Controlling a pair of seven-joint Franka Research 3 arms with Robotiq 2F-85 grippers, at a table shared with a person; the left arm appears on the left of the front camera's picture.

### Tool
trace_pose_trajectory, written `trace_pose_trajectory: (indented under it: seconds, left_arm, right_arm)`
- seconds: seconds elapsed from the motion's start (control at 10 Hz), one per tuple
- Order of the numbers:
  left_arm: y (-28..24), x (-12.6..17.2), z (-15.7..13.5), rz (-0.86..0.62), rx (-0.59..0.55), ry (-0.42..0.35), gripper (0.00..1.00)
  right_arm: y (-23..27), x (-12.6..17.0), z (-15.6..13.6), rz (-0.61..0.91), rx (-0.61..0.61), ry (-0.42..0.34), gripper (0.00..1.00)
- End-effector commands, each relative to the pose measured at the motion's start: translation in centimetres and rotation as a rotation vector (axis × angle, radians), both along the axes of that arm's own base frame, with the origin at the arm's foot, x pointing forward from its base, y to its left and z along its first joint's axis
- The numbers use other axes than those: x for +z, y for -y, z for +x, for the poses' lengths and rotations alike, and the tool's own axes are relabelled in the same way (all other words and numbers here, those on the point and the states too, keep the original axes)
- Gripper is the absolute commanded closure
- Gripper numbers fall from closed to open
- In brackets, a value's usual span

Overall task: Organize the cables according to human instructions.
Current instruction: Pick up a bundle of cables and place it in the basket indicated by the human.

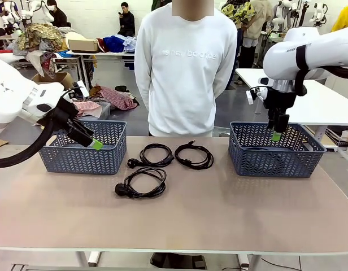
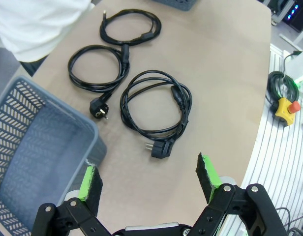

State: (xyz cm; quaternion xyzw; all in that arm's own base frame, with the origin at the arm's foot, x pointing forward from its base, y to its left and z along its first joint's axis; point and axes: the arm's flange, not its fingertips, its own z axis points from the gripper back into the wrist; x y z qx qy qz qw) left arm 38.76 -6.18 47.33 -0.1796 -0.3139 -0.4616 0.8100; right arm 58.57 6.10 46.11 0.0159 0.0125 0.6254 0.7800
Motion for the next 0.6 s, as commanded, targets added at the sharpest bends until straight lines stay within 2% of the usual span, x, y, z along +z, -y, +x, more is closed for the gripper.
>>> trace_pose_trajectory:
  seconds: [0.0,0.2,0.5]
  left_arm:
    - [-0.1,-0.1,0.1,-0.016,-0.022,0.009,0.00]
    - [-0.1,-0.1,0.1,-0.016,-0.022,0.009,0.00]
    - [-0.1,-0.1,0.1,-0.016,-0.022,0.009,0.00]
  right_arm:
    - [-0.2,-0.2,0.0,0.000,0.015,-0.003,0.00]
    - [-0.1,-0.2,0.0,0.000,0.003,-0.003,0.00]
    - [-3.3,2.1,-4.6,0.075,-0.127,0.092,0.00]
